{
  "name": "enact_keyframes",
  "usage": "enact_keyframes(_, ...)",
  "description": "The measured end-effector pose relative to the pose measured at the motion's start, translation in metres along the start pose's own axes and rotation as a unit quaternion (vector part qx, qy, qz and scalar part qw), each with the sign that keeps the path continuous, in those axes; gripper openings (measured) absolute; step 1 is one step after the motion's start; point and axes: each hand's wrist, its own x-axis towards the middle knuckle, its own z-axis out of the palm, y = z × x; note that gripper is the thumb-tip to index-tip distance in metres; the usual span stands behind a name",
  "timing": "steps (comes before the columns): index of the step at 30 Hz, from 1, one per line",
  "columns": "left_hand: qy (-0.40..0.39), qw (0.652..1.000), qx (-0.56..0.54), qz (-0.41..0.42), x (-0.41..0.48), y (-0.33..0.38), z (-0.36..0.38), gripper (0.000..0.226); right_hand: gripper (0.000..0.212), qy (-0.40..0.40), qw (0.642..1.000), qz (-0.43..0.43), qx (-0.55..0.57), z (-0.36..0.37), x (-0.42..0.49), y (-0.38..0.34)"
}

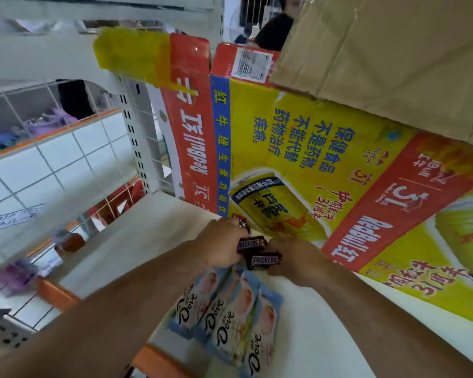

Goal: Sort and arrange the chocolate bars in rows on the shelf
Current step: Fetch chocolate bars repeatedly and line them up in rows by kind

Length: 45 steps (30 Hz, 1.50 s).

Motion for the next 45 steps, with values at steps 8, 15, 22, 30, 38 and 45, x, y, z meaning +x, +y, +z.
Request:
enact_keyframes(8,0.021,0.999,-0.046,0.005,0.011,0.004,0.002,0.029,0.039,0.002,0.998,0.053,-0.020,-0.002,-0.035,0.015)
enact_keyframes(15,0.056,0.996,-0.060,0.039,0.014,0.029,0.003,0.038,0.035,0.036,0.987,0.155,-0.017,0.002,-0.090,0.021)
enact_keyframes(22,0.094,0.983,-0.110,0.112,0.015,0.085,0.018,0.034,0.031,0.081,0.963,0.258,-0.006,0.013,-0.175,0.037)
enact_keyframes(30,0.084,0.962,-0.177,0.190,-0.014,0.183,0.030,0.032,0.026,0.147,0.946,0.288,0.008,0.026,-0.280,0.046)
enact_keyframes(38,0.081,0.955,-0.172,0.226,-0.062,0.310,0.042,0.034,0.037,0.204,0.942,0.268,-0.008,0.041,-0.414,0.072)
enact_keyframes(45,0.076,0.951,-0.181,0.240,-0.112,0.438,0.066,0.035,0.038,0.217,0.932,0.289,-0.008,0.048,-0.554,0.102)
